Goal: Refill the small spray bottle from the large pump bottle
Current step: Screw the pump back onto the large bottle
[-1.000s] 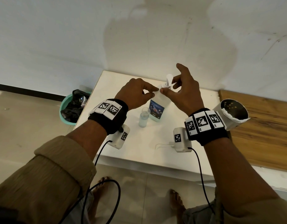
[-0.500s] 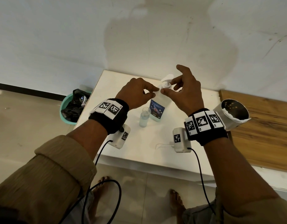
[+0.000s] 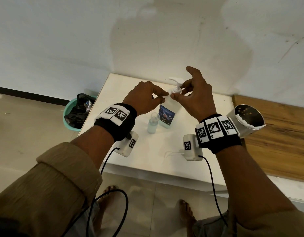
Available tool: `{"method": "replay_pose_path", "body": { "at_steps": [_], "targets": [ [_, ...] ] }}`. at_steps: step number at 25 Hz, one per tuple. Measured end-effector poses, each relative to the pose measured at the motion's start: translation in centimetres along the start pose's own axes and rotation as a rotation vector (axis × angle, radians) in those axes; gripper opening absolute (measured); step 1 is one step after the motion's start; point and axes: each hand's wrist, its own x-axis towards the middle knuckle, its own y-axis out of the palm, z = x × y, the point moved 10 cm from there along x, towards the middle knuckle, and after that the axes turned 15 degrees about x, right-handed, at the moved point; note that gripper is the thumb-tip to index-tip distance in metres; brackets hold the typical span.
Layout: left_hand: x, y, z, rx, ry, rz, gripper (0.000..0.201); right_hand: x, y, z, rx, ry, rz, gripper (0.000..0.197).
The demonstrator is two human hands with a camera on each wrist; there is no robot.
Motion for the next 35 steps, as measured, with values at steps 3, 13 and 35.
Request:
{"method": "replay_pose_path", "body": {
  "at_steps": [3, 13, 35],
  "targets": [
    [-0.1, -0.2, -0.1, 0.006, 0.003, -0.009, 0.023, 0.0, 0.2, 0.1, -0.017, 0.002, -0.002, 0.083],
    [0.3, 0.2, -0.7, 0.016, 0.077, -0.019, 0.024, 0.0, 0.2, 0.1, 0.035, 0.026, 0.019, 0.082],
    [0.3, 0.3, -0.9, -0.034, 0.086, -0.021, 0.023, -0.1, 0.0, -0.4, 0.005, 0.041, -0.039, 0.067]
  ]
}}
